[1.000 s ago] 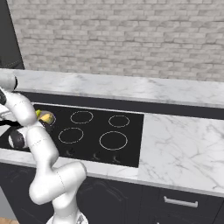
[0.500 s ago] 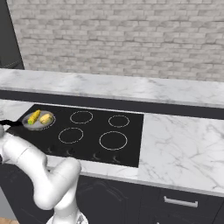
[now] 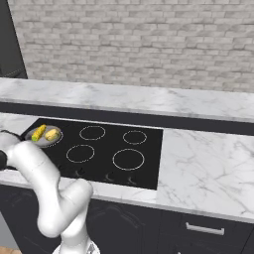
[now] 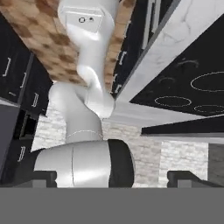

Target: Put the potato and corn in the pan. Then turn on the front left burner and set the heat to medium.

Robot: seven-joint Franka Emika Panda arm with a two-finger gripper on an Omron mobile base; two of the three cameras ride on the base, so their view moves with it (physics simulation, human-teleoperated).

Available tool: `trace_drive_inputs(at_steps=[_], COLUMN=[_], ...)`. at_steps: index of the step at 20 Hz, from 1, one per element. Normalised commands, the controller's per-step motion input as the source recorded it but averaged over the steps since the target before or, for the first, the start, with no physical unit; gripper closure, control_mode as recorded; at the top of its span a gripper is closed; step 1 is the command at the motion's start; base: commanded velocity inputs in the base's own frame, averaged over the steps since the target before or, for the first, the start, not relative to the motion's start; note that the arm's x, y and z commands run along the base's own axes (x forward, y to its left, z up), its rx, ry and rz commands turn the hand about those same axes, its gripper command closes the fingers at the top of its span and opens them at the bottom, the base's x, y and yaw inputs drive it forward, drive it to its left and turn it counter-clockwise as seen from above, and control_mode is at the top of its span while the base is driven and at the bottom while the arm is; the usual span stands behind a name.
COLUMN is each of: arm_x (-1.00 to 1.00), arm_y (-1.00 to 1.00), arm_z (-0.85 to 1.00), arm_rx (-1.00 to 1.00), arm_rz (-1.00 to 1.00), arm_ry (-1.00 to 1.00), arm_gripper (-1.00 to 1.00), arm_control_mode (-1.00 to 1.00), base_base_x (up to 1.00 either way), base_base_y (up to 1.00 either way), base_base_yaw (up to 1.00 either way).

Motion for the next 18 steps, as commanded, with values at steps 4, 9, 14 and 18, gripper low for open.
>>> trace_drive_inputs(at_steps=[4, 9, 14, 18], arm_x=[0.04, 0.56, 0.36, 0.07], arm_y=[-0.9, -1.0, -0.75, 0.0], arm_z=[0.14, -0.17, -0.64, 0.09], arm_rx=[0.32, 0.95, 1.0, 0.71], arm_rz=[0.32, 0.0, -0.24, -0.49], arm_ry=[0.23, -0.12, -0.21, 0.0], arm_gripper=[-1.0, -1.0, -1.0, -1.0], arm_control_mode=[-1.0, -1.0, -1.0, -1.0], base_base_x=[0.0, 0.0, 0.0, 0.0], base_base_y=[0.0, 0.0, 0.0, 0.0], base_base_yaw=[0.0, 0.0, 0.0, 0.0])
